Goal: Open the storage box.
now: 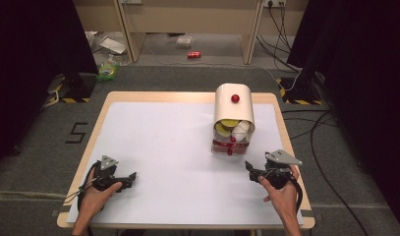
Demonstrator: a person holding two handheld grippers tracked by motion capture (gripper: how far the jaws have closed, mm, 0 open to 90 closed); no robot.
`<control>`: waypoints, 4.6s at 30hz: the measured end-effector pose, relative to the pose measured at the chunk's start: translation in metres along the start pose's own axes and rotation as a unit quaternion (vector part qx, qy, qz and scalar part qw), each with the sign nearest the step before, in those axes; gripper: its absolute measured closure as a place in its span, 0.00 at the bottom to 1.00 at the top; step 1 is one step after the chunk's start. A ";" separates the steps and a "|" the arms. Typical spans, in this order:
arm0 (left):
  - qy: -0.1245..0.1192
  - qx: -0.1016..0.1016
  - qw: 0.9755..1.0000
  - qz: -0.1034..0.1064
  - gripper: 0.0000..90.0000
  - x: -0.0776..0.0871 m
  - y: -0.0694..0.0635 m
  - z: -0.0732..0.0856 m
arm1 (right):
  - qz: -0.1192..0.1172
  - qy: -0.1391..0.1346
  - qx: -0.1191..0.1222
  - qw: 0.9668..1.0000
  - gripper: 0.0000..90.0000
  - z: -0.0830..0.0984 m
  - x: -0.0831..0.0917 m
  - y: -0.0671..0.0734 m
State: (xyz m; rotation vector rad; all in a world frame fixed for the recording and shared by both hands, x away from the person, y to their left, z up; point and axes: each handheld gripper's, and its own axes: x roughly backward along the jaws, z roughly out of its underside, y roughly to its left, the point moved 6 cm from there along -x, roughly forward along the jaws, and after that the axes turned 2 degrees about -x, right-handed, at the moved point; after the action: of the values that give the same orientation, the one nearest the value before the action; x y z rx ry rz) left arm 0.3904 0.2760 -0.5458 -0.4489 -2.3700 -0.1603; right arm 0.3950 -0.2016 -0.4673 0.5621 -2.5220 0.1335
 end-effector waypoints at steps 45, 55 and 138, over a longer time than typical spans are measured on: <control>0.001 0.000 1.000 0.001 0.07 0.000 0.000 0.000 | -0.034 -0.077 0.038 0.996 0.27 -0.081 0.009 0.036; 0.000 0.000 1.000 0.001 0.07 0.000 0.000 0.000 | -0.040 -0.085 0.046 0.995 0.27 -0.092 -0.004 0.043; 0.001 0.000 1.000 0.003 0.07 0.000 0.000 0.000 | -0.067 -0.028 0.092 0.993 0.27 -0.065 0.011 0.065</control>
State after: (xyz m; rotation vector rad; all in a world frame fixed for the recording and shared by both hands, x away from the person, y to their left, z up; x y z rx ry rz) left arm 0.3900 0.2764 -0.5457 -0.4554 -2.3665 -0.1592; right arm 0.3916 -0.1327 -0.4051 0.8161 -2.5335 0.3065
